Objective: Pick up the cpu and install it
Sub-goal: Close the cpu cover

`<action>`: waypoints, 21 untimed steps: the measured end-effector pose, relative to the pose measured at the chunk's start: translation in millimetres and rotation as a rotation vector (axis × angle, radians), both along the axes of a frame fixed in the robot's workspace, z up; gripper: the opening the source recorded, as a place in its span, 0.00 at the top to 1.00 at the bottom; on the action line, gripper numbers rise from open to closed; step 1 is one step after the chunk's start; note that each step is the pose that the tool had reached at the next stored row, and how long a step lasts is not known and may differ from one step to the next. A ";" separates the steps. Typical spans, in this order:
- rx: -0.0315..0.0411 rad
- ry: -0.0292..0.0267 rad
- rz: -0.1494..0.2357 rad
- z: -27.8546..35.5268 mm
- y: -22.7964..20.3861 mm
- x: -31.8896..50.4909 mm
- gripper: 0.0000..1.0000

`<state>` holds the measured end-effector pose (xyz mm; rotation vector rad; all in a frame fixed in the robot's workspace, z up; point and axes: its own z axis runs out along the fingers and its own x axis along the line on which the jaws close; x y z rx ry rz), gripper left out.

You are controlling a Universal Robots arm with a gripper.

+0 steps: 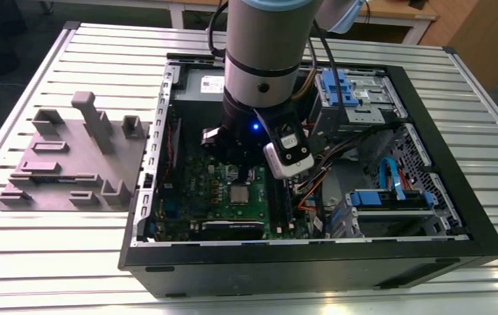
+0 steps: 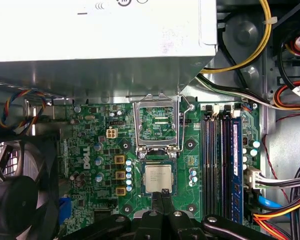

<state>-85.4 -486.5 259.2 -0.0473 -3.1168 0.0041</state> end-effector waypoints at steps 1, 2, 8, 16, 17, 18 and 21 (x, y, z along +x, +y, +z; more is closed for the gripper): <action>0.0000 0.0000 0.002 0.0 0.0 0.0 0.89; -0.0001 0.0001 0.005 0.0 0.0 0.0 0.89; 0.0000 0.0000 0.040 0.0 0.0 0.0 0.89; -0.0001 0.0001 0.135 0.0 0.0 0.0 0.89; 0.0000 0.0000 0.150 0.0 0.0 0.0 0.89; -0.0001 0.0001 0.164 0.0 0.0 0.0 0.89; -0.0001 0.0000 0.206 0.0 0.0 0.0 0.89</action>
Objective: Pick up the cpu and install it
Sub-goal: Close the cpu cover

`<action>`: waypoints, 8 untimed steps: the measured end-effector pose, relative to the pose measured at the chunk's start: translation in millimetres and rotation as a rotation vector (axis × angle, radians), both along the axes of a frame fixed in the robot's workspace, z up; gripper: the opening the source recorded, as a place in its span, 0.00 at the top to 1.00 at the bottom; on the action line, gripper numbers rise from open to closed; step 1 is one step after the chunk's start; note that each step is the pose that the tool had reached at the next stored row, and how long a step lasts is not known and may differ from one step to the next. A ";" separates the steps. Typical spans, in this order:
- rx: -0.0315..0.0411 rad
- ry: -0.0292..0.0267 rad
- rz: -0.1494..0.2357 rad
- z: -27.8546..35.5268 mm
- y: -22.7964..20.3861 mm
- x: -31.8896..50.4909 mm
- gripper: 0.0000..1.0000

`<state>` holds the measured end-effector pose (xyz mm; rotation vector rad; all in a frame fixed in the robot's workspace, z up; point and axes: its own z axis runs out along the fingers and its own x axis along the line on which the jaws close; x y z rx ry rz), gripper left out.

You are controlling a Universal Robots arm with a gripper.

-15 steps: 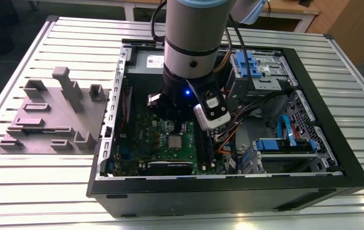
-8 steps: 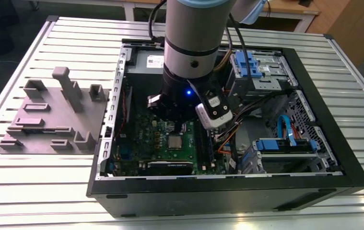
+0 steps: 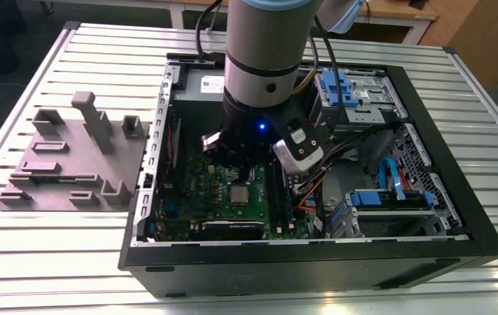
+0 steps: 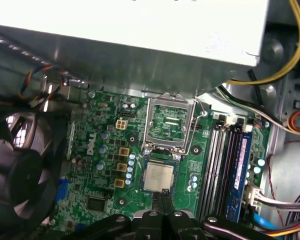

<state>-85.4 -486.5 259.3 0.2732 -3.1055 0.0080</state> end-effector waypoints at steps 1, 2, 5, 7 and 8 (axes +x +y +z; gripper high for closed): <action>0.0001 0.0000 0.012 0.0 0.0 0.0 0.89; 0.0000 0.0000 0.024 0.0 0.0 0.0 0.89; 0.0000 0.0000 0.054 0.0 0.0 0.0 0.89; 0.0000 0.0000 0.072 0.0 0.0 0.0 0.89; 0.0000 0.0000 0.074 0.0 0.0 0.0 0.89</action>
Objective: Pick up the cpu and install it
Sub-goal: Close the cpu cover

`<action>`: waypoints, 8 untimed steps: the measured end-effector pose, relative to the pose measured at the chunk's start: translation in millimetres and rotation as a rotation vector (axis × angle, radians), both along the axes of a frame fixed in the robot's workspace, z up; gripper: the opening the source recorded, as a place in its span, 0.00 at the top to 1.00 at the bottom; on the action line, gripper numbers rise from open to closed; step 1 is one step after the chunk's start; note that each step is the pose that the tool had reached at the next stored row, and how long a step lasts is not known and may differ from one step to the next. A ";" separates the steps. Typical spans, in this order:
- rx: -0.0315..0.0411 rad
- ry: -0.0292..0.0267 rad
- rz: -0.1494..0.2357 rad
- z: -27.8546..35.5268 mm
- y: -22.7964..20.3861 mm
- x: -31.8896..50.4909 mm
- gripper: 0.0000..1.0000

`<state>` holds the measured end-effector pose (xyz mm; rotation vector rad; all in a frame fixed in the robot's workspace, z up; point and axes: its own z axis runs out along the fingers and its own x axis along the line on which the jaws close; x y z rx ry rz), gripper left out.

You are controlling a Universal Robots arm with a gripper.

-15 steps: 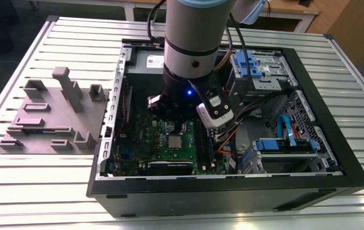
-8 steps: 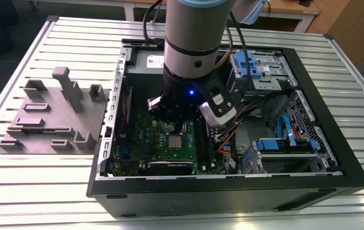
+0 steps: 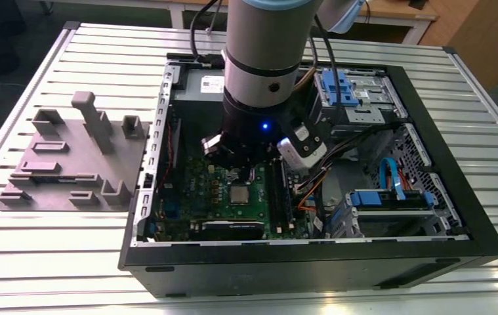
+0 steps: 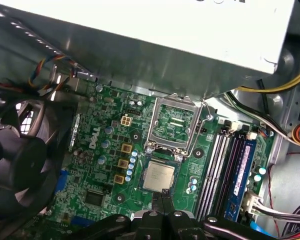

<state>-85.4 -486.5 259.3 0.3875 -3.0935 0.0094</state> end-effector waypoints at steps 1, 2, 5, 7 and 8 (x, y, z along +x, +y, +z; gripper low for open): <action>0.0000 0.0000 0.000 0.0 0.0 0.0 0.89; 0.0001 0.0000 0.000 0.0 0.0 0.0 0.89; 0.0000 0.0000 0.000 0.0 0.0 0.0 0.89; 0.0000 0.0000 0.000 0.0 0.0 0.0 0.89; 0.0000 0.0000 0.000 0.0 0.0 0.0 0.89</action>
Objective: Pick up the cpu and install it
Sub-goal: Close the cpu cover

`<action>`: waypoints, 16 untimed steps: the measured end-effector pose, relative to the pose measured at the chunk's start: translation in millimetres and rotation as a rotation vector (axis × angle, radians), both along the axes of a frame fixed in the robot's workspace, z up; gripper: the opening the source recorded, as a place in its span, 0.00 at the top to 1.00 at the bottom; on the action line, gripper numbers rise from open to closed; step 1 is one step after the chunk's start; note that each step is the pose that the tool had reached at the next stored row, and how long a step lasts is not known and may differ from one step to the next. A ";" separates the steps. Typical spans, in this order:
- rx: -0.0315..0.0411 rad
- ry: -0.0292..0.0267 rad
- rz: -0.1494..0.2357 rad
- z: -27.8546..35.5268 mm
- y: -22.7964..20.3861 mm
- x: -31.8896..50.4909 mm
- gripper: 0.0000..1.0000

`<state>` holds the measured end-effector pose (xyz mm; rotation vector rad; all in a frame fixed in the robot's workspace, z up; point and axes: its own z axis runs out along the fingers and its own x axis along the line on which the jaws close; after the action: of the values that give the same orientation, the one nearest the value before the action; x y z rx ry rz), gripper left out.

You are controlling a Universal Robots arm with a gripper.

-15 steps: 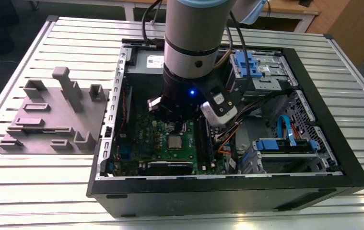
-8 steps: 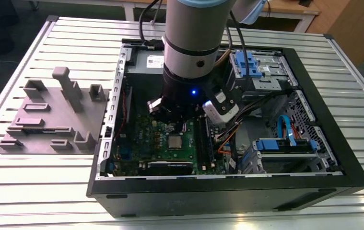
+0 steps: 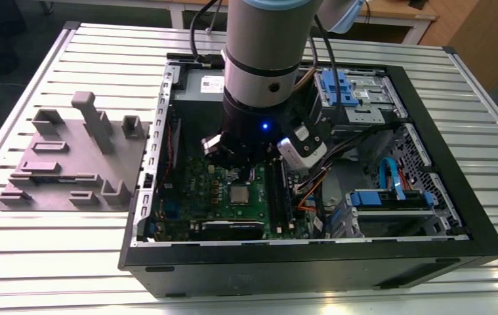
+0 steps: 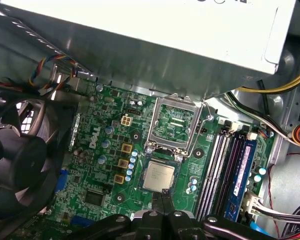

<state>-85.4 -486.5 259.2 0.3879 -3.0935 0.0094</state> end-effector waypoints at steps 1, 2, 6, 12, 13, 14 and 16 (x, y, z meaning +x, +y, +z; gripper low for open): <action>0.0001 0.0000 0.000 0.0 0.0 0.0 0.89; 0.0000 0.0000 0.003 0.0 0.0 0.0 0.89; -0.0001 0.0001 0.040 0.0 -0.1 0.0 0.89; 0.0001 0.0000 0.138 -0.1 -0.1 0.0 0.89; 0.0000 0.0000 0.156 -0.1 -0.1 0.0 0.89; 0.0000 0.0000 0.174 -0.1 -0.1 0.0 0.89; 0.0000 0.0001 0.210 -0.1 -0.1 0.0 0.89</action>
<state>-85.4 -486.6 259.1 0.7105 -3.0364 0.0133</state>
